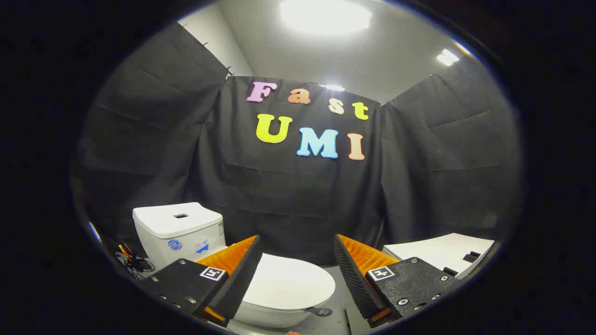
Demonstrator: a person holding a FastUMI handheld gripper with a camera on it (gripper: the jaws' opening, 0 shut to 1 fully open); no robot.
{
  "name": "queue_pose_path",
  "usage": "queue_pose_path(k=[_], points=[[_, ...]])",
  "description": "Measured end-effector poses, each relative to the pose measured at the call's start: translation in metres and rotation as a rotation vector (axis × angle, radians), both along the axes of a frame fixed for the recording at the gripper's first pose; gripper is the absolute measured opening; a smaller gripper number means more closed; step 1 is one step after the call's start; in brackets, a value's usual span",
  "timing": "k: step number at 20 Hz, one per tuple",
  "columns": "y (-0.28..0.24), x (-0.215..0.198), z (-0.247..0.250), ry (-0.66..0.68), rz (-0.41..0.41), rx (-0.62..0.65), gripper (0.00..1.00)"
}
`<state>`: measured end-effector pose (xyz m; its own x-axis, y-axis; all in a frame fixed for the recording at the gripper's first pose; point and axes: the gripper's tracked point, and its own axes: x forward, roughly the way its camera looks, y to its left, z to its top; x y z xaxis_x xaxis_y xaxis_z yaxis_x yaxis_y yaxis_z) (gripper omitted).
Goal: Open the toilet lid.
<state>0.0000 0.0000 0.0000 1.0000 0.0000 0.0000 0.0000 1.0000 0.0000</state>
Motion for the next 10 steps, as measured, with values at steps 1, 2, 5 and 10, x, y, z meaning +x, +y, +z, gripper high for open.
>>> queue_pose_path(k=[1,2,5,10], points=[[-0.0020,0.0000,-0.0006,-0.001,-0.004,0.004,0.95],[-0.0031,-0.0003,0.0000,-0.001,-0.007,0.007,0.95],[-0.0037,-0.0012,0.0004,-0.003,-0.006,0.008,0.95],[-0.0011,0.0000,0.0009,0.000,0.003,-0.003,0.95]])
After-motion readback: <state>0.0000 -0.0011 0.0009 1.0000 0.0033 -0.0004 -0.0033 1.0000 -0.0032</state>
